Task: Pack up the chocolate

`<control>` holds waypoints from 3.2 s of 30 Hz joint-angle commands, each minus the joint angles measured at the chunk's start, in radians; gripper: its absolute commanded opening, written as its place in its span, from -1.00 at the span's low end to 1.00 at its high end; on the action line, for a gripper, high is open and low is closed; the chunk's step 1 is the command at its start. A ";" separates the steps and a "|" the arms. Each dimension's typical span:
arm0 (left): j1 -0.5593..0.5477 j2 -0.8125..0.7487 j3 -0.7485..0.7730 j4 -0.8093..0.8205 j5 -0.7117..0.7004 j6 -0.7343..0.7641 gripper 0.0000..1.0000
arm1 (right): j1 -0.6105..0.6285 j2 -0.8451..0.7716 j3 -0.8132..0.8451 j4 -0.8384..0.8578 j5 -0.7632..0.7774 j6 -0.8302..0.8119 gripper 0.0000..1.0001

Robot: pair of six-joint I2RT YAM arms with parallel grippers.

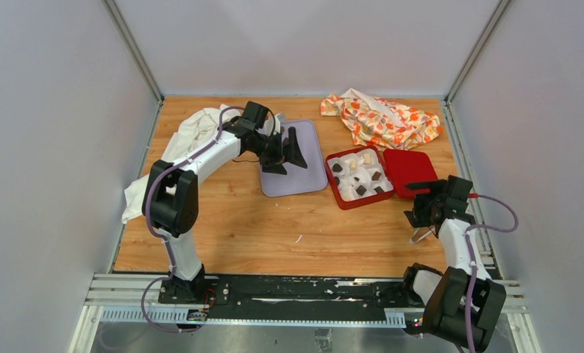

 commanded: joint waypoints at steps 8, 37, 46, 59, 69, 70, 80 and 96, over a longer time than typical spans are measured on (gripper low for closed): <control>-0.007 0.026 0.050 -0.049 0.010 0.025 0.99 | -0.018 0.065 -0.158 0.388 -0.001 0.214 0.74; -0.008 0.058 0.098 -0.113 0.014 0.056 0.98 | -0.019 0.441 -0.224 1.143 -0.114 0.306 0.34; -0.013 0.068 0.106 -0.114 0.014 0.053 0.98 | -0.018 0.413 -0.213 1.133 -0.129 0.307 0.00; -0.020 0.074 0.111 -0.113 0.015 0.053 0.97 | -0.022 0.380 -0.219 1.128 -0.127 0.335 -0.45; -0.025 0.074 0.111 -0.113 0.018 0.056 0.97 | -0.024 0.354 -0.225 1.127 -0.136 0.346 -0.83; -0.025 0.073 0.111 -0.114 0.018 0.056 0.97 | -0.024 0.343 -0.225 1.128 -0.137 0.348 -0.84; -0.027 0.079 0.134 -0.114 0.022 0.056 0.97 | -0.029 0.031 -0.027 0.697 -0.170 0.116 -1.00; -0.047 0.240 0.354 -0.056 0.005 -0.082 0.99 | 0.262 0.059 -0.012 0.755 -0.111 0.150 -1.00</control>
